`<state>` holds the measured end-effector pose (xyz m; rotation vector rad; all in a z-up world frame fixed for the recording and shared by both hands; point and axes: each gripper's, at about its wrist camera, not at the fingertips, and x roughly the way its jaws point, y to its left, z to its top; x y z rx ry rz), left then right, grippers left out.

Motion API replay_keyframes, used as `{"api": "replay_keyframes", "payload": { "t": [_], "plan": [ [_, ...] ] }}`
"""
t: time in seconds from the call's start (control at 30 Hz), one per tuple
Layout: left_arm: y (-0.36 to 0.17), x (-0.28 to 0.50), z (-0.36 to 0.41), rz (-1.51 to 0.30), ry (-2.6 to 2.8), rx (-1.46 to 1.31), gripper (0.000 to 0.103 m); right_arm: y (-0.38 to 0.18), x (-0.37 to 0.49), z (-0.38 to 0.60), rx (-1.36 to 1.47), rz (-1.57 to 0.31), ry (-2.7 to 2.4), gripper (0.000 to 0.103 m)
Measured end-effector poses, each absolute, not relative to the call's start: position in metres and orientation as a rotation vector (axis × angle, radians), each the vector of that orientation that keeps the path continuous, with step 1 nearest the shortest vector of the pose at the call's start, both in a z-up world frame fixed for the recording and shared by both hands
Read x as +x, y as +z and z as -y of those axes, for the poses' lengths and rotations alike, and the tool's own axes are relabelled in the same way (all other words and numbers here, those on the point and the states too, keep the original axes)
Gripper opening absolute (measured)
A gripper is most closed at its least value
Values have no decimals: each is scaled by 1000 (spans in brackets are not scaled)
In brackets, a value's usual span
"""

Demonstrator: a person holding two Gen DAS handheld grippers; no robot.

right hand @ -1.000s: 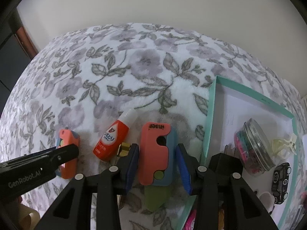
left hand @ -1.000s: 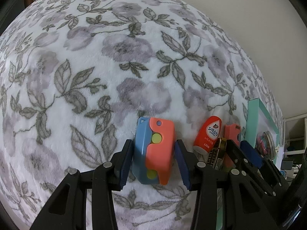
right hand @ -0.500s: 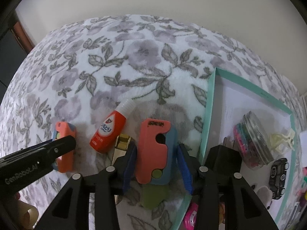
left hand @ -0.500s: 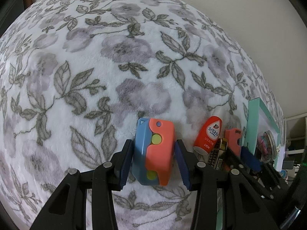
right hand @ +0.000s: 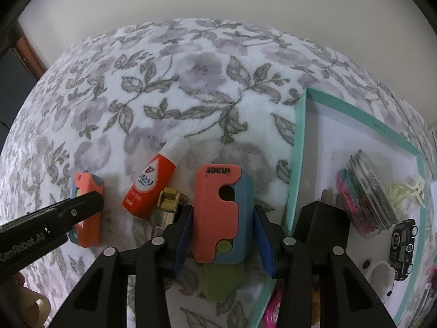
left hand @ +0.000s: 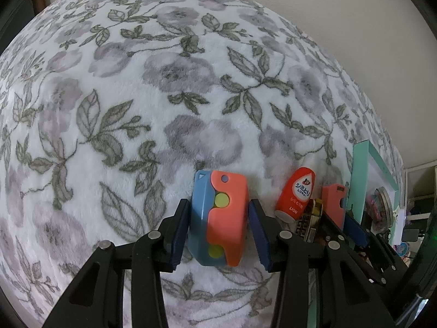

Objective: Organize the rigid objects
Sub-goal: 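Lift the pink-green knife with the right tool while the left tool lifts the orange-blue knife, then carry the pink-green knife over the tray with the right tool while the left tool carries the orange-blue knife there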

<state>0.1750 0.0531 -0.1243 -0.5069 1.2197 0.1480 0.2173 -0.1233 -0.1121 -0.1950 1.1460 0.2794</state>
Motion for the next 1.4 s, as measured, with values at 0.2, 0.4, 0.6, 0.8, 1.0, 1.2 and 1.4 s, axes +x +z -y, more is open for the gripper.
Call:
{"api": "replay_keyframes", "payload": {
  "t": [0.2,0.4,0.6,0.8,1.0,1.2,1.4],
  "plan": [
    [-115,176,-56,-1187,145,-515,45,-93,217,128,-178,-1107,286,45],
    [-90,174,-58,-1123,128,-525,42,-76,216,134,-152,-1074,297,45],
    [-61,169,-53,-1059,96,-525,40,-56,211,146,-118,-1046,294,45],
    [-30,161,-42,-997,54,-518,40,-30,201,166,-50,-1017,289,45],
    [-1,148,-26,-932,-4,-520,40,4,183,185,6,-962,269,45],
    [12,134,6,-905,-74,-523,40,32,165,210,32,-916,230,45],
    [23,130,60,-913,-173,-428,40,54,153,238,54,-873,185,46]
  ]
}}
